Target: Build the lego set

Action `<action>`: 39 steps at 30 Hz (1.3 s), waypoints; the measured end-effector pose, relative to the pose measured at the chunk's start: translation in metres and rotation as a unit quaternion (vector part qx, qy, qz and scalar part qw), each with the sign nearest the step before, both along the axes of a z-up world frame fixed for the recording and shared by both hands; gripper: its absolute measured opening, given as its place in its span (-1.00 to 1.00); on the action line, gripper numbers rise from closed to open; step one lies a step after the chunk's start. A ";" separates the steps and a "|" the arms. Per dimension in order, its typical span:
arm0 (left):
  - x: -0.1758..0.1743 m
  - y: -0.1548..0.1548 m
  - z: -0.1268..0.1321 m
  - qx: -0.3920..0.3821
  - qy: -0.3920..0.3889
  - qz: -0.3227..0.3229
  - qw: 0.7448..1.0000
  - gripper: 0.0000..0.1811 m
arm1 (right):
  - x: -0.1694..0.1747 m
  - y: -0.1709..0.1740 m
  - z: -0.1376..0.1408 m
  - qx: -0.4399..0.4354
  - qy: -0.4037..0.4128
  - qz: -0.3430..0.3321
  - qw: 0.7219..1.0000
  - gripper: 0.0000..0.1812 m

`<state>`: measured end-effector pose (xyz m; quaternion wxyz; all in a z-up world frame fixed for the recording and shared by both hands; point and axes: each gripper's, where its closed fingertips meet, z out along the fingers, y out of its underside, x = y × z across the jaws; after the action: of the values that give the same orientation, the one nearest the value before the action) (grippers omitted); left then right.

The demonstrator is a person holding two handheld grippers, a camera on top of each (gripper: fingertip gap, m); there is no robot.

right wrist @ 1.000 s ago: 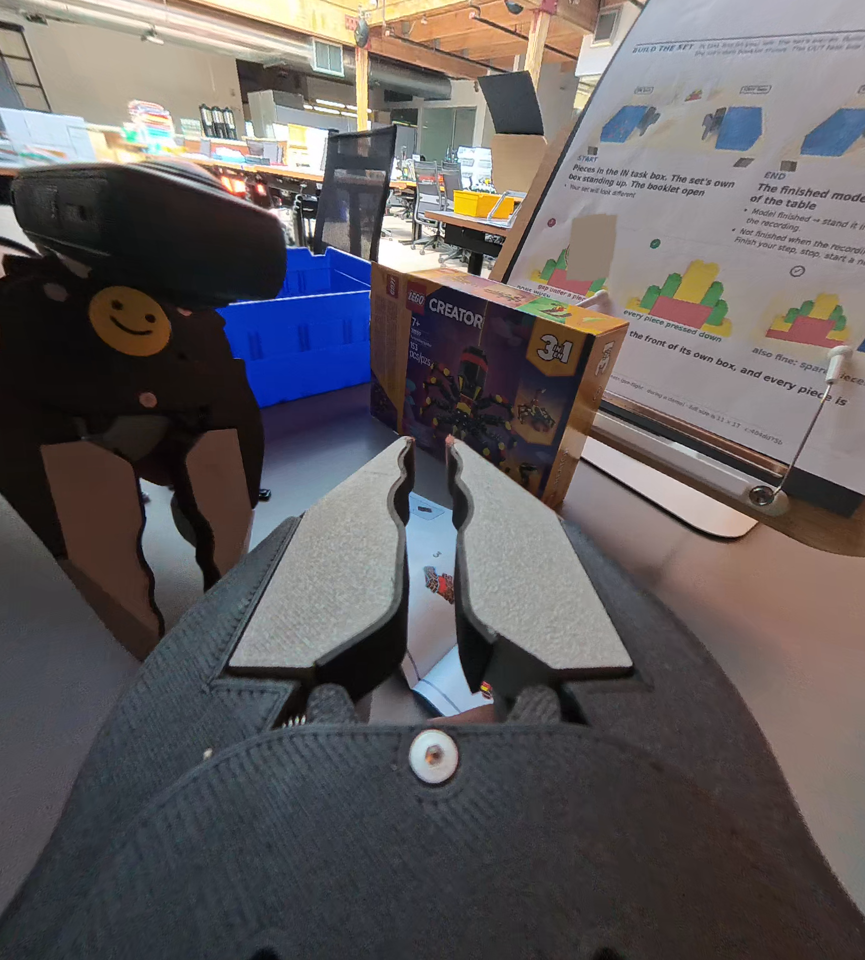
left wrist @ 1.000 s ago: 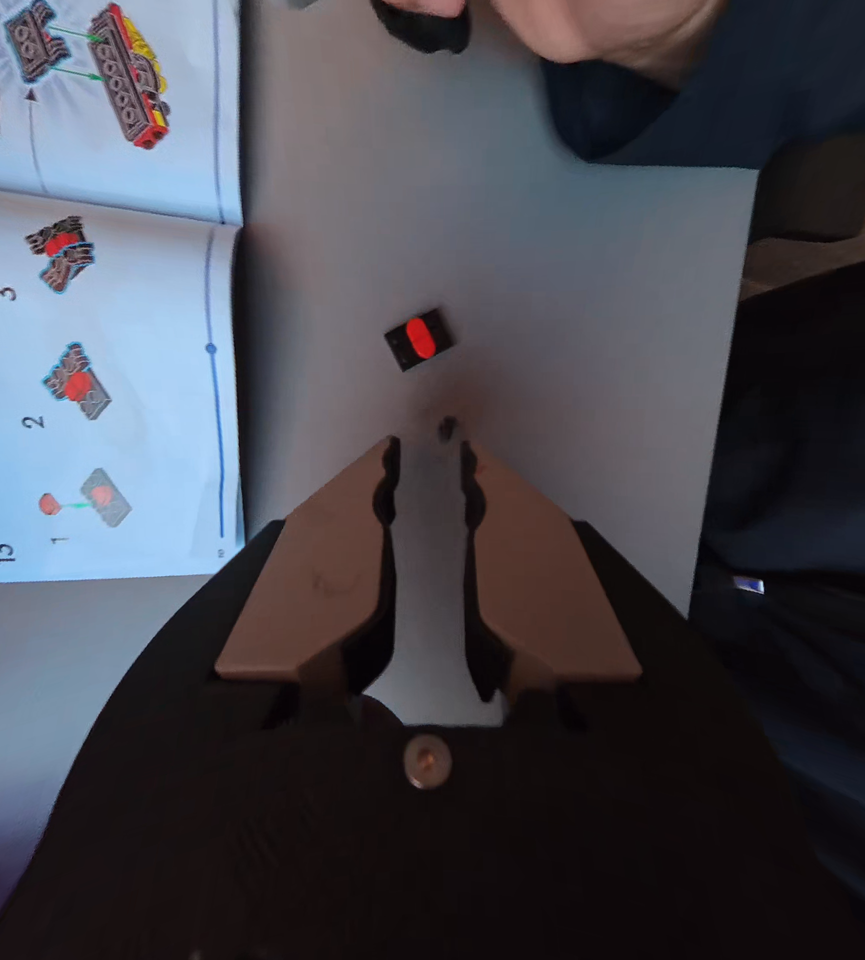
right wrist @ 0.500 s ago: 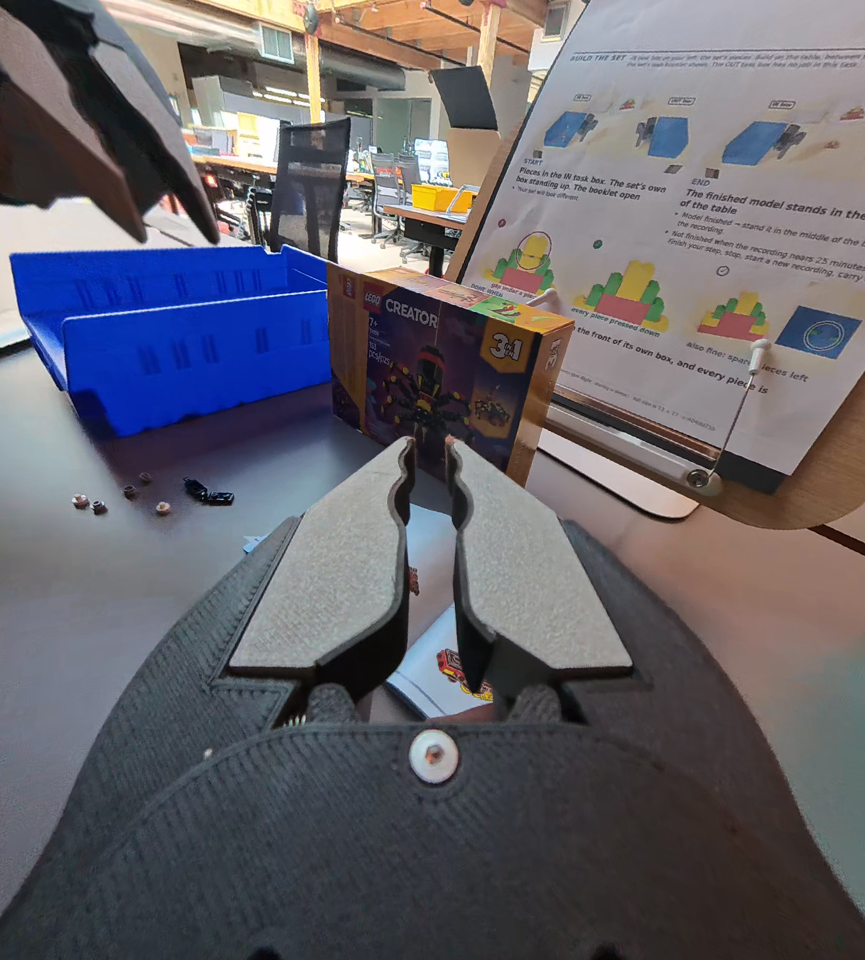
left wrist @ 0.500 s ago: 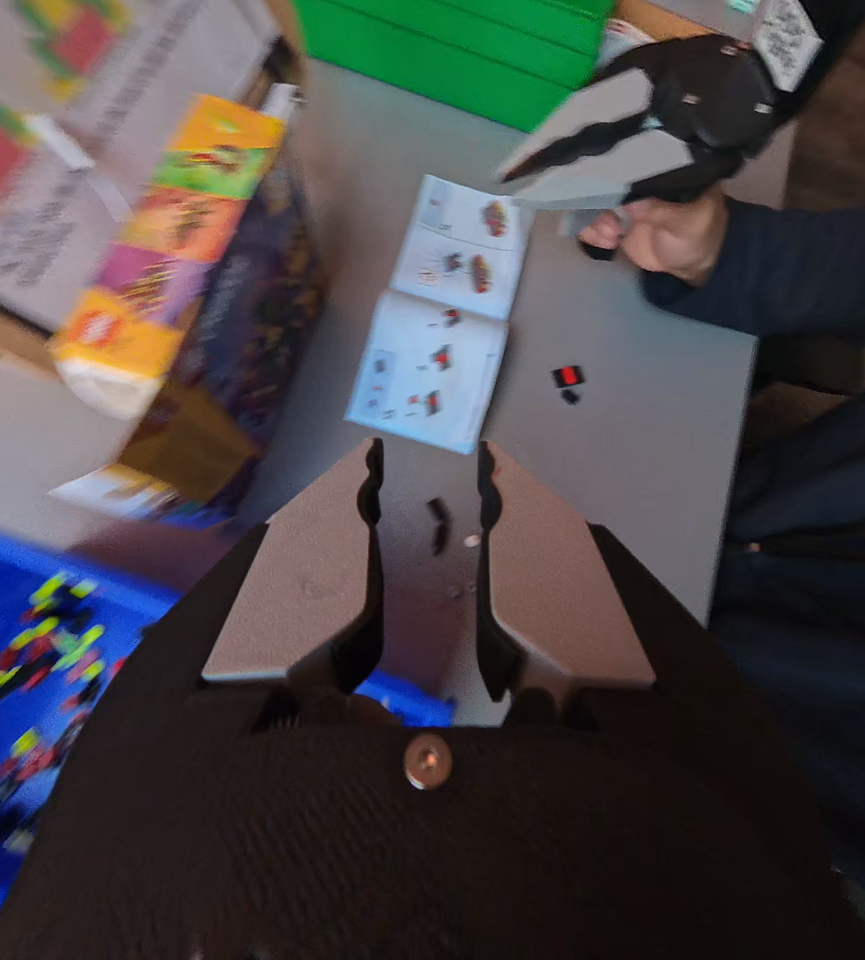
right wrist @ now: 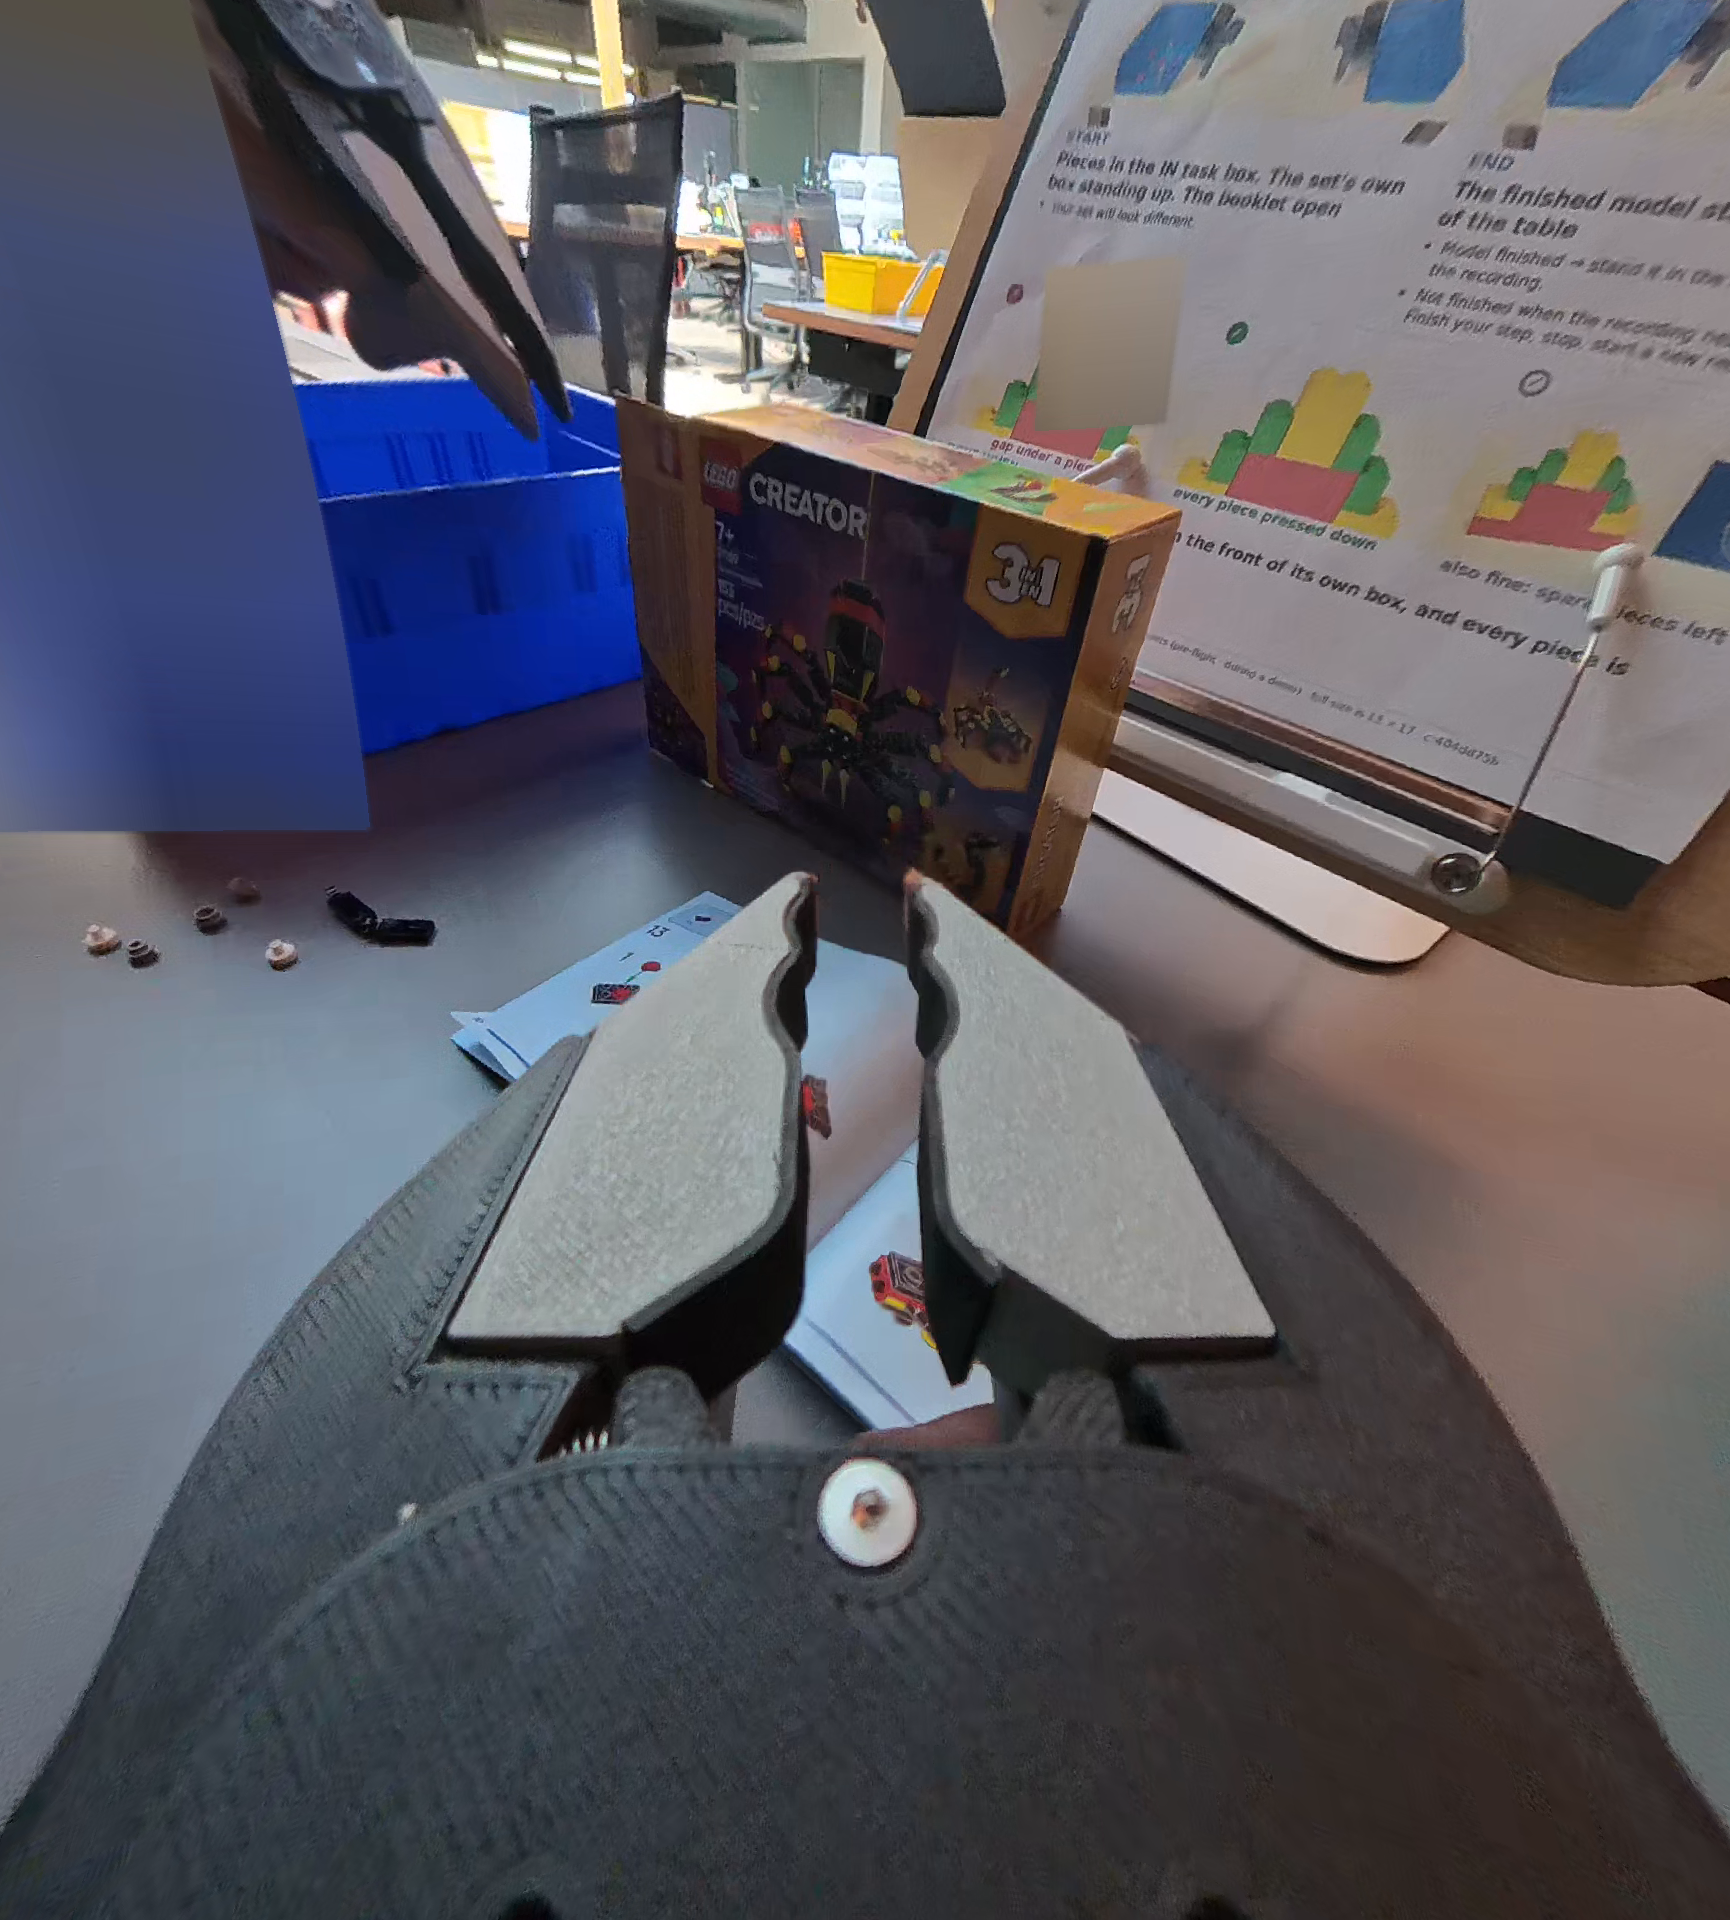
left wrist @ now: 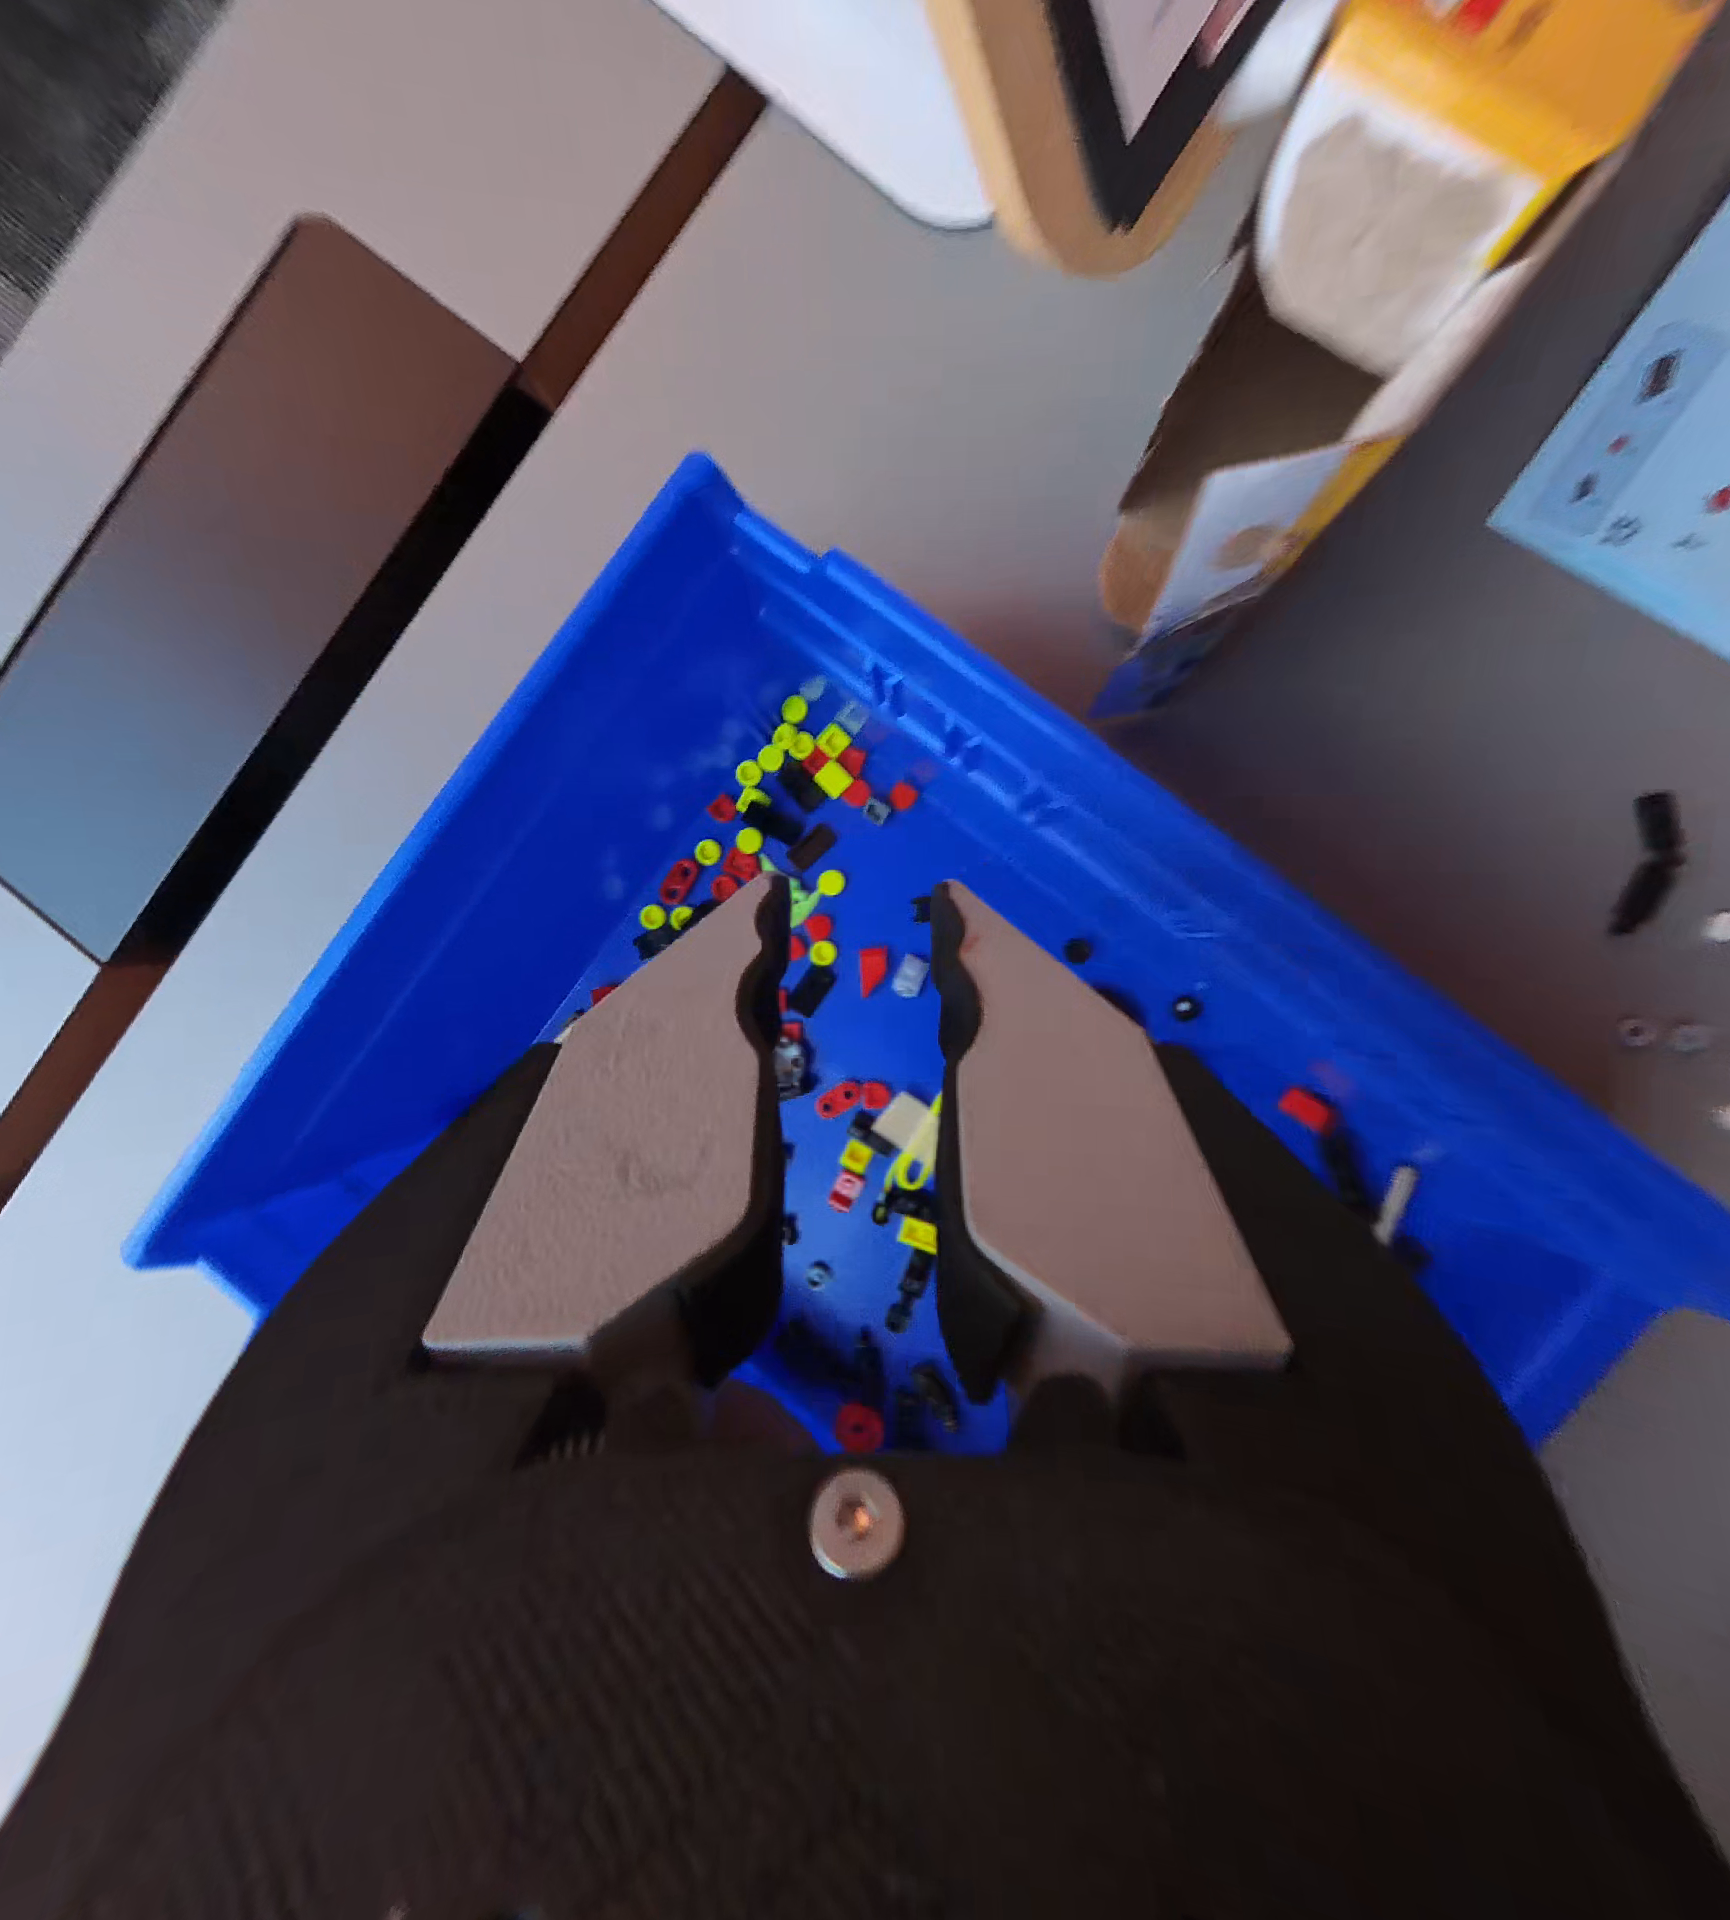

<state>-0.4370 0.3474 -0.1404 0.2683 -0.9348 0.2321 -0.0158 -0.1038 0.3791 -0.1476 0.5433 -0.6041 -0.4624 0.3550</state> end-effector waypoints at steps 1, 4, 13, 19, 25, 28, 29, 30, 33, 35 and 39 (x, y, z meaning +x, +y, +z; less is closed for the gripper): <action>-0.007 0.004 -0.010 -0.016 0.008 -0.002 1.000 -0.74 | -0.001 0.000 -0.004 -0.004 -0.004 0.004 1.000 -0.85; -0.034 0.017 -0.037 -0.061 0.034 0.005 0.998 -0.77 | -0.003 0.004 -0.015 -0.006 -0.020 0.000 1.000 -0.84; -0.071 0.025 -0.078 -0.114 0.073 -0.015 0.991 -0.85 | -0.003 0.014 -0.019 -0.018 -0.018 -0.017 1.000 -0.84; -0.071 0.020 -0.093 -0.141 0.092 -0.040 0.985 -0.88 | -0.003 0.013 -0.019 -0.016 -0.017 -0.016 1.000 -0.84; -0.074 0.023 -0.091 -0.120 0.144 -0.092 0.978 -0.92 | -0.004 0.010 -0.019 -0.015 -0.018 -0.008 1.000 -0.84; -0.069 0.022 -0.088 -0.118 0.138 -0.135 0.974 -0.86 | -0.005 0.007 -0.020 -0.016 -0.020 -0.004 1.000 -0.85; -0.069 0.022 -0.088 -0.119 0.147 -0.151 0.970 -0.86 | -0.005 0.007 -0.019 -0.017 -0.019 -0.002 1.000 -0.84; -0.070 0.021 -0.088 -0.118 0.157 -0.169 0.966 -0.86 | -0.006 0.006 -0.019 -0.017 -0.019 0.000 1.000 -0.84; -0.072 0.018 -0.092 -0.129 0.174 -0.206 0.954 -0.83 | -0.006 0.004 -0.019 -0.019 -0.018 0.004 1.000 -0.84; -0.071 0.018 -0.094 -0.131 0.181 -0.219 0.950 -0.84 | -0.007 0.002 -0.019 -0.021 -0.017 0.007 1.000 -0.84; -0.074 0.017 -0.097 -0.137 0.201 -0.232 0.942 -0.80 | -0.008 -0.001 -0.019 -0.023 -0.016 0.015 1.000 -0.84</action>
<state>-0.5109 0.3649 -0.2376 0.0748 -0.8666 0.4871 0.0787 -0.1120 0.3783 -0.1666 0.5166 -0.6149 -0.4718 0.3638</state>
